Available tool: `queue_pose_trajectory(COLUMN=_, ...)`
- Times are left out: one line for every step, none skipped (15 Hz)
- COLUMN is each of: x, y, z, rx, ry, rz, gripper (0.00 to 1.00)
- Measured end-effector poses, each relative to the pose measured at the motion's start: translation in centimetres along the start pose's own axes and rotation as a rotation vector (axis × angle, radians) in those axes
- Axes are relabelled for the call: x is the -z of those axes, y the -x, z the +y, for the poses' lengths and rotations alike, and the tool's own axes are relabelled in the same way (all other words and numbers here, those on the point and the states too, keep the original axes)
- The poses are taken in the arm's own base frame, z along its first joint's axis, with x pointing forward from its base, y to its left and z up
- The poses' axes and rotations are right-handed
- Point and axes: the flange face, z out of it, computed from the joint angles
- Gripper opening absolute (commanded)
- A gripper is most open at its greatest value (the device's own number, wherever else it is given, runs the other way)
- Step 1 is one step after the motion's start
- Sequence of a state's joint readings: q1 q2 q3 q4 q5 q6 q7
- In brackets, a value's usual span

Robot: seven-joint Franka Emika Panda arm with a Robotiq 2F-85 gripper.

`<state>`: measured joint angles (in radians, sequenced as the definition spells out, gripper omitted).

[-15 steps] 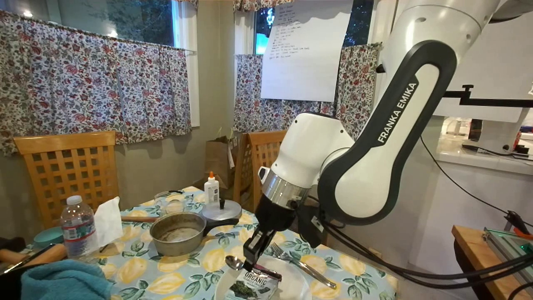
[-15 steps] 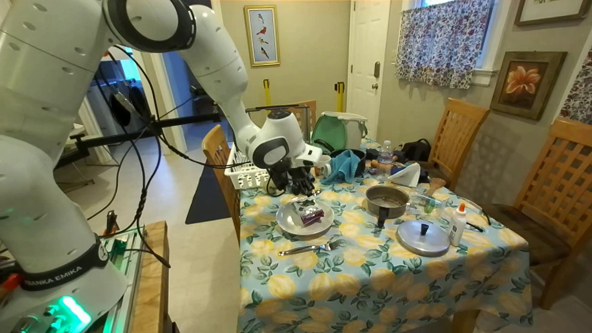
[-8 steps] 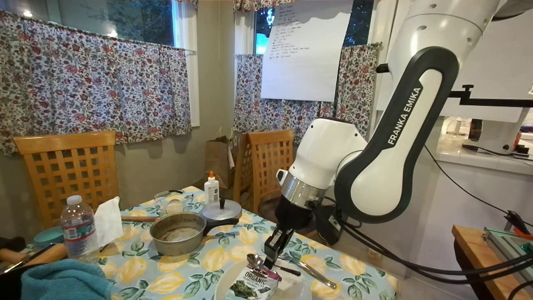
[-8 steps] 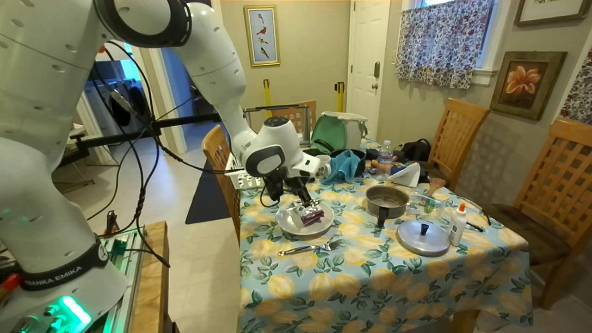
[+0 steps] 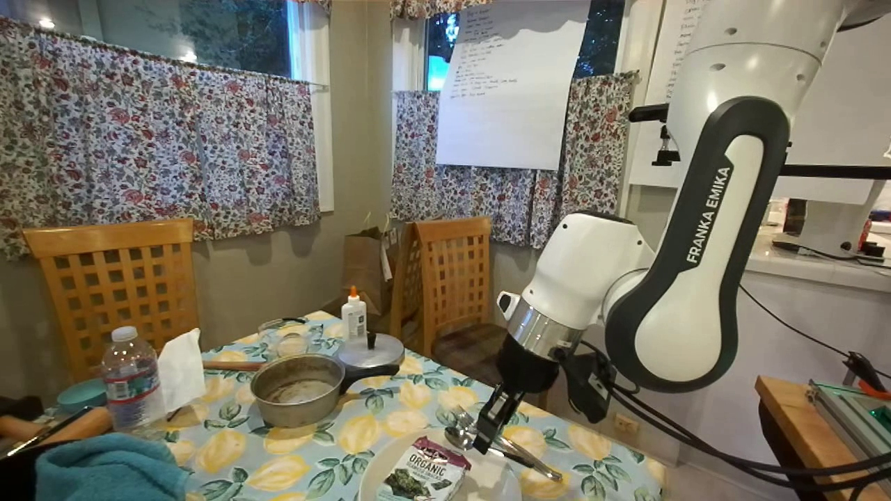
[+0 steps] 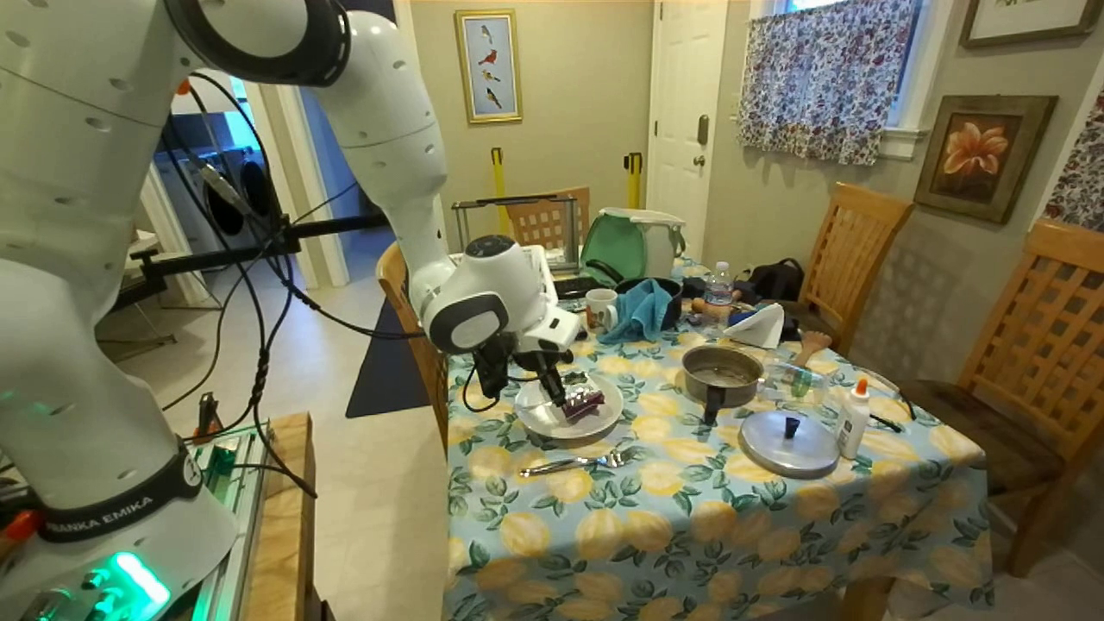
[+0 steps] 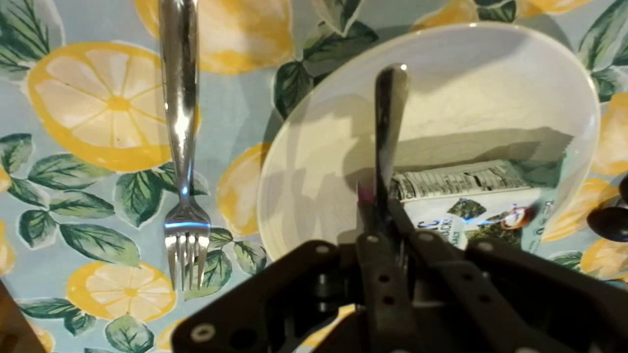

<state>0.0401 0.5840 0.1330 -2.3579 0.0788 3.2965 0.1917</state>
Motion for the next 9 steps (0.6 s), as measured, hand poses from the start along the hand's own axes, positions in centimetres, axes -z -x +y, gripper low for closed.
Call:
queue_pose_trajectory(x=0.1, y=0.5, z=0.4, rx=-0.004, ry=0.001, rz=0.009, gripper=0.02)
queue_pose_trajectory(x=0.2, y=1.0, z=0.8, rx=-0.009, ry=0.002, rz=0.019, gripper=0.02)
queue_pose_trajectory(x=0.3, y=1.5, z=1.3, rx=-0.014, ry=0.004, rz=0.03, gripper=0.02)
queue_pose_trajectory(x=0.4, y=2.0, z=1.7, rx=-0.019, ry=0.005, rz=0.042, gripper=0.02)
queue_pose_trajectory(x=0.6, y=2.4, z=2.2, rx=-0.024, ry=0.007, rz=0.054, gripper=0.02)
queue_pose_trajectory(x=0.8, y=2.8, z=2.7, rx=-0.03, ry=0.011, rz=0.065, gripper=0.02)
queue_pose_trajectory(x=1.0, y=3.2, z=3.2, rx=-0.037, ry=0.014, rz=0.073, gripper=0.02)
queue_pose_trajectory(x=1.3, y=3.5, z=3.8, rx=-0.044, ry=0.018, rz=0.08, gripper=0.02)
queue_pose_trajectory(x=1.5, y=3.7, z=4.2, rx=-0.052, ry=0.022, rz=0.085, gripper=0.02)
